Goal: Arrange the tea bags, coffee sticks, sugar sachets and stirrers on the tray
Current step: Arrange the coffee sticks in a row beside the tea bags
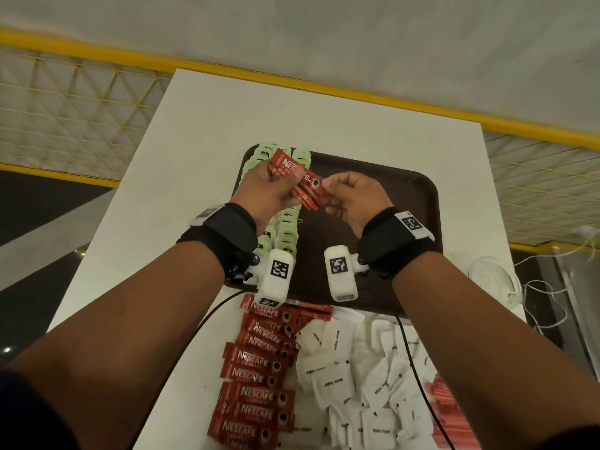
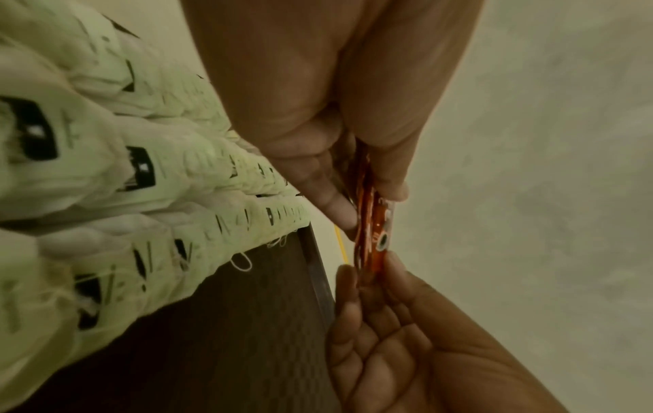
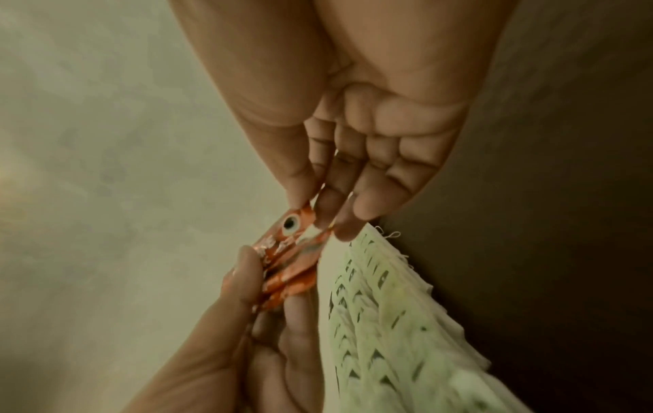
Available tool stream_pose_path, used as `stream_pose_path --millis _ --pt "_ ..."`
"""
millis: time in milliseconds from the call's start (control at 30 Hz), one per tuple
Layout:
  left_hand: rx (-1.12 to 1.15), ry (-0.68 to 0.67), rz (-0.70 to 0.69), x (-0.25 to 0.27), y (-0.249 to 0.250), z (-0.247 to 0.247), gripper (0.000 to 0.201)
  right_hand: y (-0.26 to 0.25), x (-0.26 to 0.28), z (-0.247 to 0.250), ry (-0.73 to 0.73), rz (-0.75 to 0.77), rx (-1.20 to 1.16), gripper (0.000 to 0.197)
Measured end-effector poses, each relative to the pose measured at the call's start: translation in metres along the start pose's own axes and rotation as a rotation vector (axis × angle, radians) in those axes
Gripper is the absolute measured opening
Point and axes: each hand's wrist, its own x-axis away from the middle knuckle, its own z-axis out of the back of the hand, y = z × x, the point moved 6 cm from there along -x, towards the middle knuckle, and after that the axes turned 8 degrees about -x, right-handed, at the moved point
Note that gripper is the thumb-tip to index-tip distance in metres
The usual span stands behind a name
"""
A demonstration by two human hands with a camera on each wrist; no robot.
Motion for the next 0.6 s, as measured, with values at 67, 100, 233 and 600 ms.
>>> stream_pose_path --millis 67,100,233,600 --pt "-0.028 0.027 0.012 -0.012 -0.004 0.002 0.04 -0.001 -0.017 0.005 0.009 -0.026 -0.102 0.004" --pt "-0.048 0.046 0.011 -0.018 -0.005 0.004 0.036 -0.002 -0.025 0.008 0.021 -0.028 -0.133 0.004" --pt "-0.088 0.176 0.008 -0.037 -0.009 0.027 0.027 0.003 -0.057 0.031 0.139 -0.035 -0.153 0.005" --pt "-0.163 0.256 -0.017 -0.057 -0.013 0.054 0.042 0.009 -0.116 0.059 0.313 -0.029 0.304 0.01"
